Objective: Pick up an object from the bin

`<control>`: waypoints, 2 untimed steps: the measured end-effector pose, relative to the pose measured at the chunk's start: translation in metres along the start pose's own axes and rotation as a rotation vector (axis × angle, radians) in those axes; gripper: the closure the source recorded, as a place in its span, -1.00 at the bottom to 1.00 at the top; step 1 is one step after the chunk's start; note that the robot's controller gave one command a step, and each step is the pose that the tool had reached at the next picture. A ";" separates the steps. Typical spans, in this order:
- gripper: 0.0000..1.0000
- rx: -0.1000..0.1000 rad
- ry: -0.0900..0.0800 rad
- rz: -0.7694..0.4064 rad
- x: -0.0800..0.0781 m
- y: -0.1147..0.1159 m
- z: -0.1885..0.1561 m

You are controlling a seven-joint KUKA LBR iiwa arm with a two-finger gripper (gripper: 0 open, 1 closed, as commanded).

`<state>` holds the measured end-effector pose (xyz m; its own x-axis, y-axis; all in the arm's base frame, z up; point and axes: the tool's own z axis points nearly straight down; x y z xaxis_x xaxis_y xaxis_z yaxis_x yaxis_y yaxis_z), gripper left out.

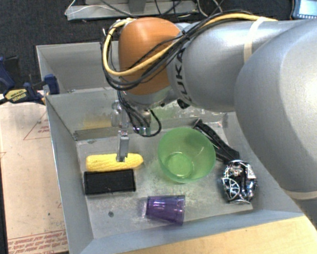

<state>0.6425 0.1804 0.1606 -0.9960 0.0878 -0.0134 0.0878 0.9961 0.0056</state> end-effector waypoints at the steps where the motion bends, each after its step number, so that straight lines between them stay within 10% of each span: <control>1: -1.00 0.000 0.015 -0.103 0.027 0.021 0.063; 2: -1.00 -0.005 -0.012 -0.068 0.035 0.024 0.088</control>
Offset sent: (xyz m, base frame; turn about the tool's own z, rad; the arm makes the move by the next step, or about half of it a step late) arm -0.0323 0.0260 -0.0906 -0.0662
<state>0.6111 0.2073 0.0723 -0.9995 0.0200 -0.0256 0.0197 0.9998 0.0090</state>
